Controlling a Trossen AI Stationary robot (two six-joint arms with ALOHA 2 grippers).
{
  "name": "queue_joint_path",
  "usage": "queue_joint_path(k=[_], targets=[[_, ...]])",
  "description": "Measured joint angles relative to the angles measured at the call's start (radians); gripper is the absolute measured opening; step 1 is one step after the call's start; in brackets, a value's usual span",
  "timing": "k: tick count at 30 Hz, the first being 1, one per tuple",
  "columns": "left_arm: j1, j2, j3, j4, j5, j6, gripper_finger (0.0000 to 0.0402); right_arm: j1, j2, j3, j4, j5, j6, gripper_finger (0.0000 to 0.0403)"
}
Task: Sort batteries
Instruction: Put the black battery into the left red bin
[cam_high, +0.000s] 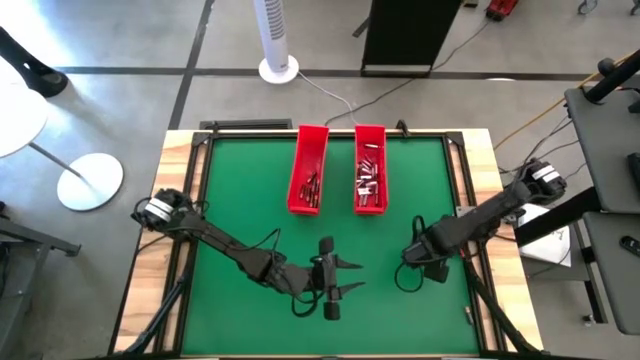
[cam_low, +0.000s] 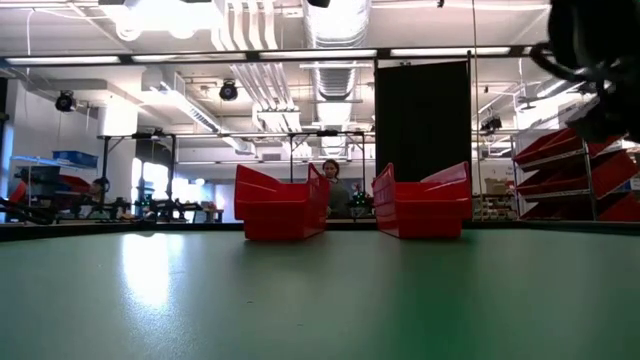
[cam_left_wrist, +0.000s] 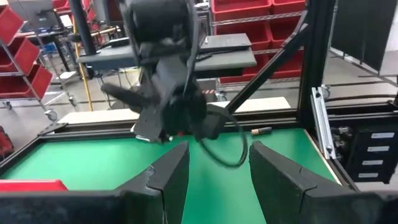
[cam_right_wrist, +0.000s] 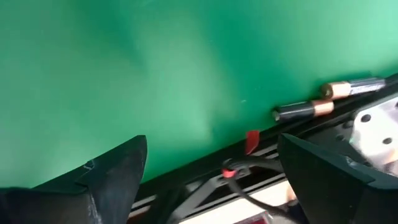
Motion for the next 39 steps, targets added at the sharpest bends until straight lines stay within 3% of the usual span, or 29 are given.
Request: queue_joint_path(k=[10, 15, 23, 39], targets=[[-0.001, 0.0, 0.004, -0.003, -0.002, 0.0, 0.0149, -0.179, 0.084, -0.022, -0.033, 0.046, -0.345, 0.0354], [-0.001, 0.0, 0.004, -0.025, -0.003, 0.0, 0.0149, -0.245, 0.156, -0.023, -0.108, 0.154, -0.498, 0.035], [-0.001, 0.0, 0.003, -0.064, -0.007, -0.006, 0.0149, -0.264, 0.234, -0.077, -0.025, 0.252, -0.514, 0.0346], [0.0, 0.0, 0.003, -0.066, -0.007, -0.019, 0.0149, -0.275, 0.363, -0.138, 0.045, 0.143, -0.568, 0.0345]])
